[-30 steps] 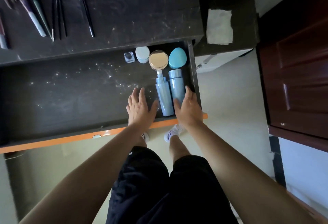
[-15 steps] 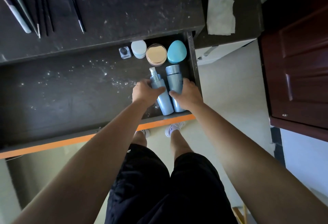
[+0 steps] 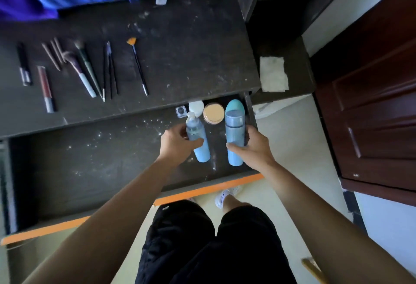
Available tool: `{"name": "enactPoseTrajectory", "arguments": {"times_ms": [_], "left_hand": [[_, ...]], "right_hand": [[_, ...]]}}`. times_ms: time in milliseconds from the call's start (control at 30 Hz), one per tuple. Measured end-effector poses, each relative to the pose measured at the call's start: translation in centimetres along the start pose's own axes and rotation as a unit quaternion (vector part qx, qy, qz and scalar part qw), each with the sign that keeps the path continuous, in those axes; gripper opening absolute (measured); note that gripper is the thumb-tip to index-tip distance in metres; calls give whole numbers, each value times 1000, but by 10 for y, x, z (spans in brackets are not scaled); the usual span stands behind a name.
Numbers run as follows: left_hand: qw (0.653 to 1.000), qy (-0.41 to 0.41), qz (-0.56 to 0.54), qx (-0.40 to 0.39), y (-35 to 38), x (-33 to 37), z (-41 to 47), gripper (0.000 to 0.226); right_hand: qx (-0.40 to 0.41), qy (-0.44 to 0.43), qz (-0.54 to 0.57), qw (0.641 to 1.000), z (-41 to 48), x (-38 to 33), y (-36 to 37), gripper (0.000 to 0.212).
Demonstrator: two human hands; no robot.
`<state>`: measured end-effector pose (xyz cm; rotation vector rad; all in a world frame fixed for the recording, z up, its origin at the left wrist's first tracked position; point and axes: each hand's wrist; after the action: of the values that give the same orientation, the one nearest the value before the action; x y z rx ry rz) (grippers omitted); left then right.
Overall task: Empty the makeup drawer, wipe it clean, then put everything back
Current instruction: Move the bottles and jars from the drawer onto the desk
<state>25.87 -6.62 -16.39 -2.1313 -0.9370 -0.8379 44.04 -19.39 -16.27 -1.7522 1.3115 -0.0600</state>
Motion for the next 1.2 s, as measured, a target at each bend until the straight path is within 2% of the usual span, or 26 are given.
{"name": "enactPoseTrajectory", "arguments": {"times_ms": [133,233,467,667,900,1200], "left_hand": [[996,73,-47,32,-59,54,0,24],[987,133,-72,57,-102,93,6,31],[969,202,-73,123,-155,158,49,40],[966,179,-75,169,-161,187,114,41],[964,137,-49,221,-163,191,189,43],[961,161,3,222,-159,181,216,49]], "right_hand": [[53,-40,52,996,0,-62,-22,47],[94,-61,55,992,9,-113,-40,56],[150,-114,64,980,49,-195,-76,54],[162,-141,80,973,124,-249,-83,56],[145,-195,80,967,211,-295,-55,56],[137,-240,34,960,237,-309,-30,65]]}}
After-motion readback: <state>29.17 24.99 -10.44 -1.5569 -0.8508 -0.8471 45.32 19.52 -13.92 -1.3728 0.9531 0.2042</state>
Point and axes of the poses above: each hand's wrist, its own z-axis towards the middle knuckle, its own y-axis out of the palm, x = y × z, and after that the axes turned 14 degrees about -z, right-handed
